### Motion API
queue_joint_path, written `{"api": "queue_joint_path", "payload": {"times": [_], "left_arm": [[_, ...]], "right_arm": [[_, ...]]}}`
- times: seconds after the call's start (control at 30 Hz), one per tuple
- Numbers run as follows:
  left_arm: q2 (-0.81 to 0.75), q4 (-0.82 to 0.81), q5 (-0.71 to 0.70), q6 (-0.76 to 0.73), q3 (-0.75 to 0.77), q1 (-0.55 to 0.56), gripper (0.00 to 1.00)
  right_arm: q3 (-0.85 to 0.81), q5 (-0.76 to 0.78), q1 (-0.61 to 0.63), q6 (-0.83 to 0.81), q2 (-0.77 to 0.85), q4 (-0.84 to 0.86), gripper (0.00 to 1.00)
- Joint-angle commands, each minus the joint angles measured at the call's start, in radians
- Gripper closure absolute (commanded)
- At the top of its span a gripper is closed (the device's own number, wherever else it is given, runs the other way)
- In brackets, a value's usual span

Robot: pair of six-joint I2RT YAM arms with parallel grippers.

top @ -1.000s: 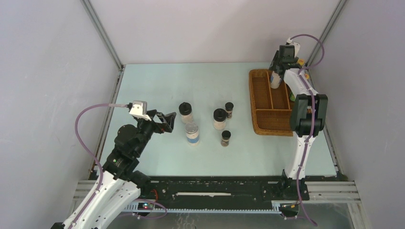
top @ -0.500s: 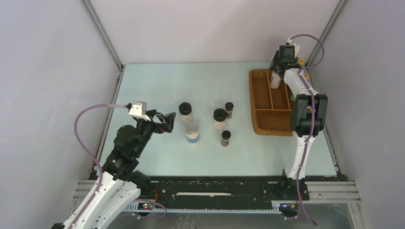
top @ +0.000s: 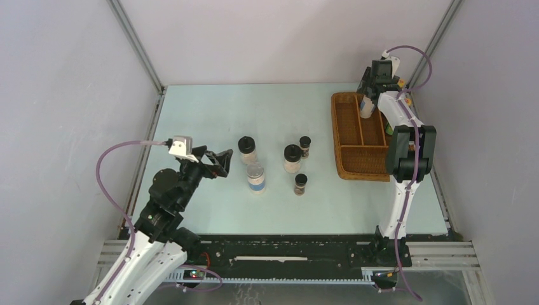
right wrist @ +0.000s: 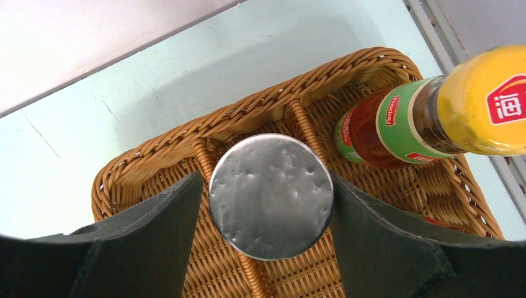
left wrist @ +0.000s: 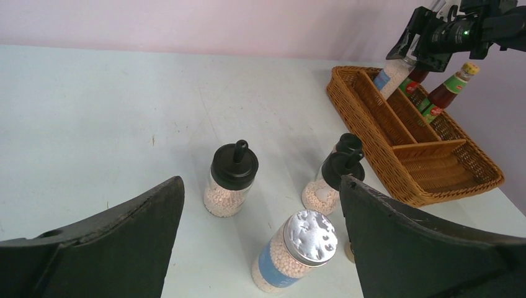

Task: Organize the condiment bottles
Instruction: Place the bottle in the storage box.

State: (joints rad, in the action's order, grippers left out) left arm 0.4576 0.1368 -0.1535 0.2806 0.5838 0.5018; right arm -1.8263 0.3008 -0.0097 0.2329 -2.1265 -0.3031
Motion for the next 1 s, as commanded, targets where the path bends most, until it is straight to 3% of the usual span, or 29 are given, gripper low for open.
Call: {"api": "queue_joint_path", "payload": {"times": [0.0, 0.67, 0.97], "left_arm": [[-0.016, -0.030, 0.001, -0.005, -0.029, 0.004, 0.00], [-0.056, -0.026, 0.008, -0.007, -0.032, 0.004, 0.00], [-0.062, -0.022, 0.015, -0.006, -0.019, 0.004, 0.00]], "right_arm": [[-0.032, 0.014, 0.007, -0.004, 0.055, 0.020, 0.18], [0.000, 0.024, 0.008, -0.020, 0.133, -0.012, 0.15], [0.106, 0.075, 0.095, -0.044, 0.279, -0.013, 0.16]]}}
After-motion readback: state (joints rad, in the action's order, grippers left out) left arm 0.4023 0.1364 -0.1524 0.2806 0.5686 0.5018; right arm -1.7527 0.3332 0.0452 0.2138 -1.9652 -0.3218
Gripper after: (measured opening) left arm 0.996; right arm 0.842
